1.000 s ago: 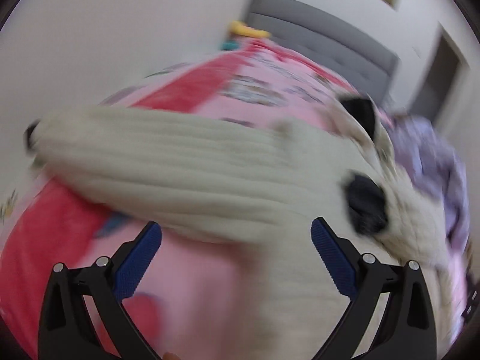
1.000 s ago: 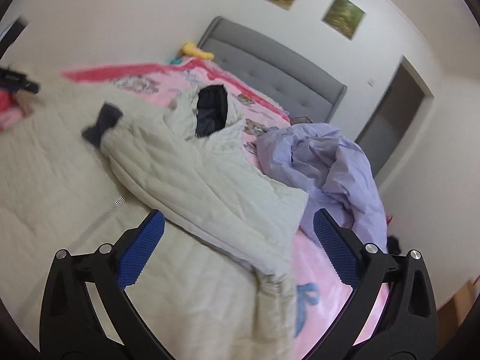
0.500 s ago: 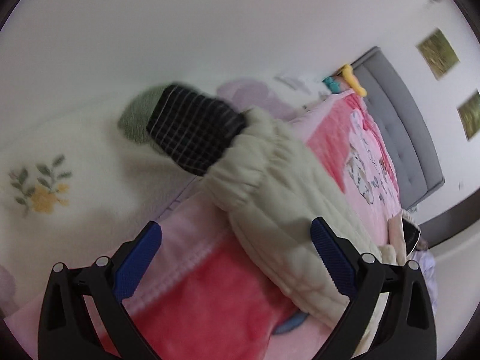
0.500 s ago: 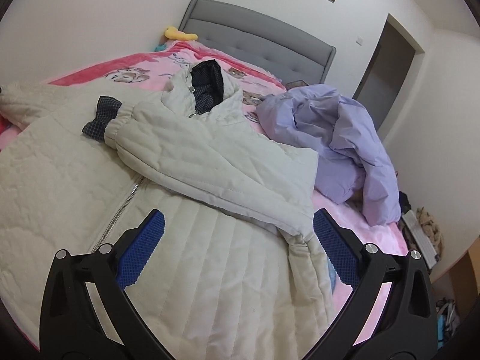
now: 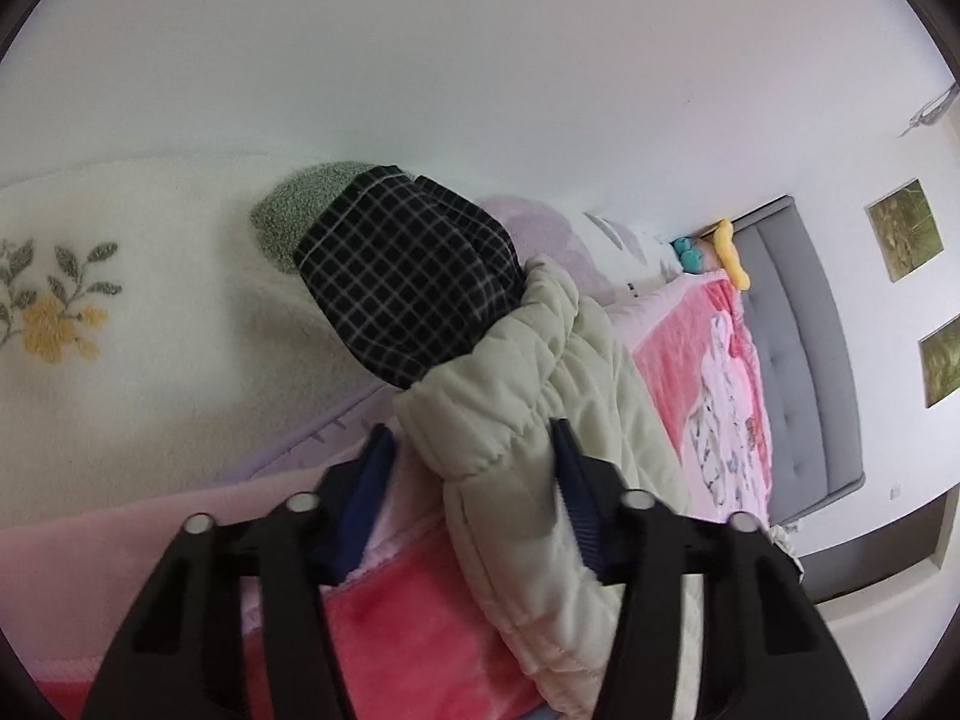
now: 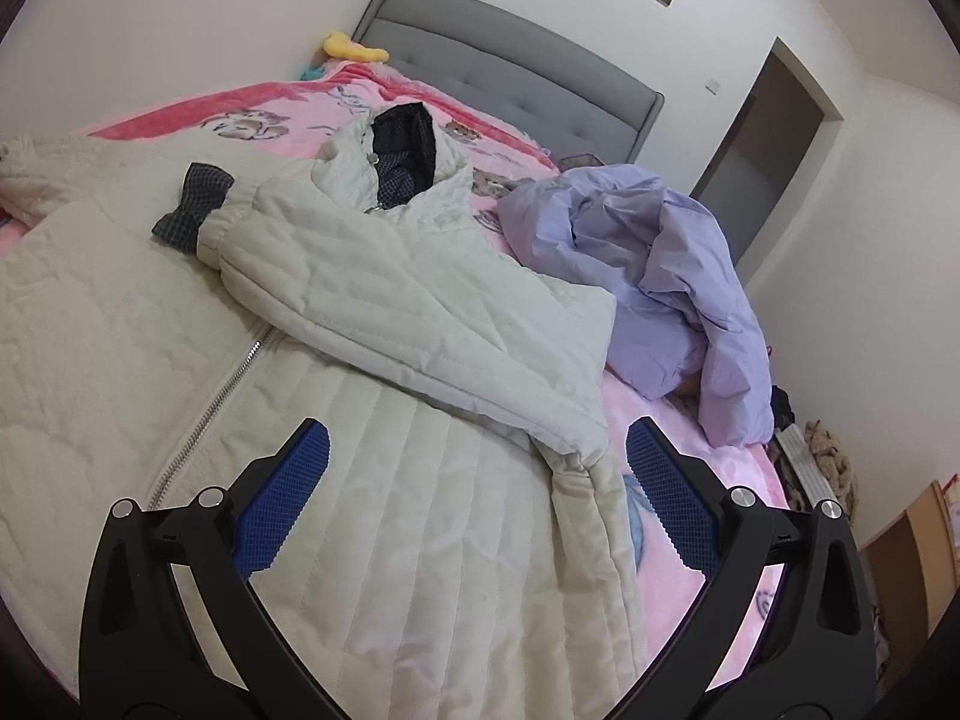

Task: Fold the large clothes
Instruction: 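Grasp the other plaid-lined sleeve cuff with the left tool, then fold the held sleeve across the jacket body and open the left tool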

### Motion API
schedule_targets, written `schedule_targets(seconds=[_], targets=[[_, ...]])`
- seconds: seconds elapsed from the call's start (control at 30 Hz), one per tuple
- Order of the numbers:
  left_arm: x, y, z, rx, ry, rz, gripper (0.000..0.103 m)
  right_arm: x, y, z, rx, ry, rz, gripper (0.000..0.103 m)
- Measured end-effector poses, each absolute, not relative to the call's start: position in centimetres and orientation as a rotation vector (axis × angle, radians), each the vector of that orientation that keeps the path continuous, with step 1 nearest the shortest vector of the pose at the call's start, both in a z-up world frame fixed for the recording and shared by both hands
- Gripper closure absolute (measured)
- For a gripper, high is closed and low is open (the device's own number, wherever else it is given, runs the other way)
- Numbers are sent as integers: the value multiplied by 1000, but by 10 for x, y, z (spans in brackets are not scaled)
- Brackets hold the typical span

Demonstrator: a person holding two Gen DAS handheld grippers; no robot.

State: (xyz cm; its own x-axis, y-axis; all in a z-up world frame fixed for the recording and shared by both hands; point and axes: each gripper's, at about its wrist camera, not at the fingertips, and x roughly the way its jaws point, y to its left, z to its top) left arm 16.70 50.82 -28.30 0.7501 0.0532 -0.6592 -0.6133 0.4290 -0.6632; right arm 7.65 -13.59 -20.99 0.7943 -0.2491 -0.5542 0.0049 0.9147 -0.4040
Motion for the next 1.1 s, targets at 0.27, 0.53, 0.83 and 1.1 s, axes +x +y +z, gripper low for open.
schedule_targets(seconds=[0.27,0.53,0.83,1.1], targets=[[151,492,-262,-1093,436,444,84,72,-133,-205,-435,620,-119,8],[181,403,-133,-741,293,219,86,63,-152,-194,-381,603,-130,8],[220,179,-64,-433,236,-158,86,42,-192,-195,-287,613,-165,8],[249,-7,-131,-325,432,-354,86,19,-237,-197,-270,627,-233,8]])
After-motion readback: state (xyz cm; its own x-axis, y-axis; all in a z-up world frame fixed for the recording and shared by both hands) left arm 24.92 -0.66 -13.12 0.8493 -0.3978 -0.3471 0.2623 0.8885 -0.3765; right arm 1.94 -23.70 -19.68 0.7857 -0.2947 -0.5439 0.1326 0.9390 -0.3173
